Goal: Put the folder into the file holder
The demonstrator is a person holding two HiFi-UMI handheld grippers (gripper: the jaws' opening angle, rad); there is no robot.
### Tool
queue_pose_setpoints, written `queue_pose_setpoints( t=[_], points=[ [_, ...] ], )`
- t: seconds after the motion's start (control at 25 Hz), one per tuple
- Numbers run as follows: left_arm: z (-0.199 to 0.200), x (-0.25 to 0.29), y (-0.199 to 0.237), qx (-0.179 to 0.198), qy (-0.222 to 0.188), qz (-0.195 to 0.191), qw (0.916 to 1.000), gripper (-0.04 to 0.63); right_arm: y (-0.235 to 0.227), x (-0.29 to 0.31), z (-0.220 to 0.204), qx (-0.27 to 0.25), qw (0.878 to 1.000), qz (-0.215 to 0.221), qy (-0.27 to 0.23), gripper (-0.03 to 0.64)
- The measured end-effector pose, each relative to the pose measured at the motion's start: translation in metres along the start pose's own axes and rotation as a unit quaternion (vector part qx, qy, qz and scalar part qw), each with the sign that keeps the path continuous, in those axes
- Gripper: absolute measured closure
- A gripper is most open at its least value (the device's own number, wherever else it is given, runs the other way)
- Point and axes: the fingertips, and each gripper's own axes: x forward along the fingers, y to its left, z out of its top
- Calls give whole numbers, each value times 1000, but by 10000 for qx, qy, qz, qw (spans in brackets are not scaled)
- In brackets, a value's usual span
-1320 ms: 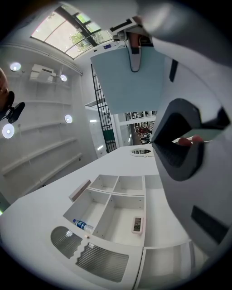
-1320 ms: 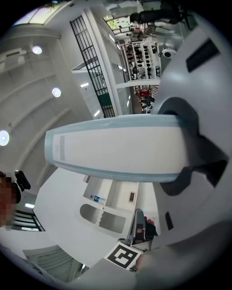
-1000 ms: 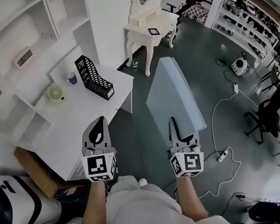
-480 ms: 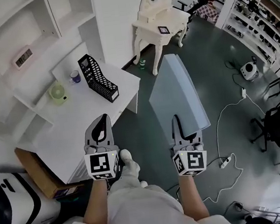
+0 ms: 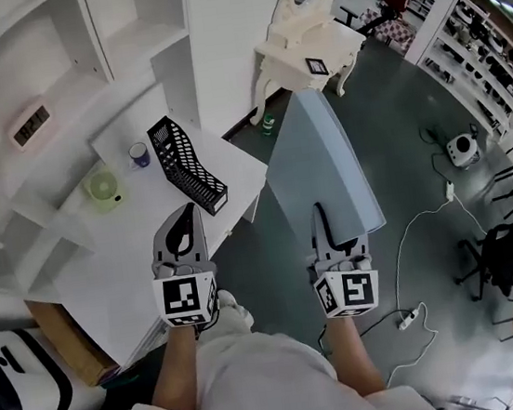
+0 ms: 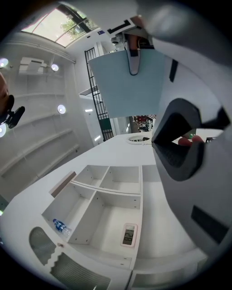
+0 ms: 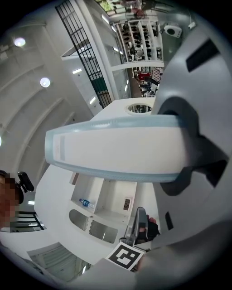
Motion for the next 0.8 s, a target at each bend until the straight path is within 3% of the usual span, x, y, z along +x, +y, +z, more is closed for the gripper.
queue_pose_setpoints(
  t=[0.44, 0.64, 0.8],
  points=[
    [-10, 93, 82, -93, -3, 278, 9996, 600, 37, 148, -6, 75, 9987, 503, -106, 497],
    [-19, 107, 100, -89, 134, 576, 9982, 599, 45, 185, -11, 166, 9959, 877, -163, 497],
    [-23, 105, 113, -29, 233, 1029, 9944, 600, 51, 205, -18, 257, 9909, 1312, -180, 497]
  ],
)
